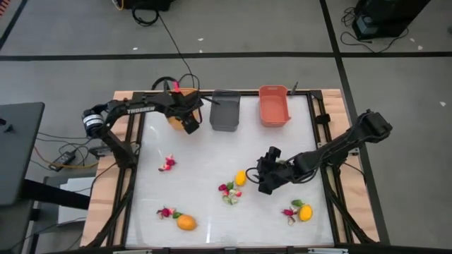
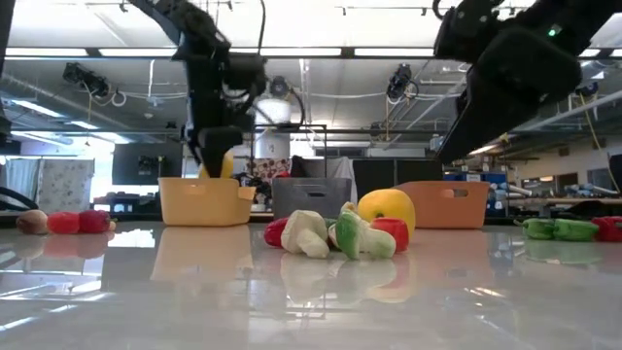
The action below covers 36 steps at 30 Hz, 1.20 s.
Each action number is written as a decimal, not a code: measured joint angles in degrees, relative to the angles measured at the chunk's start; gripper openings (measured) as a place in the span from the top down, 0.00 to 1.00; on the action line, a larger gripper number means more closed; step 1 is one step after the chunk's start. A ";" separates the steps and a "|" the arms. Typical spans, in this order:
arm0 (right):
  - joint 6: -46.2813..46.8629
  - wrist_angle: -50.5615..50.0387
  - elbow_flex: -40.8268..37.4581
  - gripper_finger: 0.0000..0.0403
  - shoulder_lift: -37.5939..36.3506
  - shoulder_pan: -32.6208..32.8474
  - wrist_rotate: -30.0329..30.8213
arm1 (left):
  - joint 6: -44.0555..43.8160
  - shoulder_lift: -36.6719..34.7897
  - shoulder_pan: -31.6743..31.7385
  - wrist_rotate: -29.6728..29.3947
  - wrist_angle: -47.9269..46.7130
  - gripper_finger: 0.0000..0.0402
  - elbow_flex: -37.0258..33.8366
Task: Sort produce into baskets
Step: Put the yellow lemon into the yellow bin
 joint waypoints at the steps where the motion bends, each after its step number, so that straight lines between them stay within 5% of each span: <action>1: -0.01 1.02 0.00 0.24 0.59 -0.28 -0.57 | 0.00 0.01 0.84 1.80 0.28 0.48 -0.61; 9: -5.96 8.57 0.00 0.24 3.70 -2.98 -8.35 | 0.09 0.01 3.54 1.63 0.09 0.44 -2.19; 22: -30.09 14.12 0.00 0.24 3.76 -7.51 -17.70 | -4.76 -1.89 3.10 -1.37 -5.87 0.18 -2.19; 29: -30.96 16.26 0.01 0.24 3.79 -10.49 -22.62 | -6.85 -10.35 -2.61 -4.21 0.44 0.20 -2.21; 36: -37.21 19.67 0.02 0.24 8.34 -11.79 -30.95 | -8.84 -15.20 -15.35 0.40 6.76 0.22 -2.41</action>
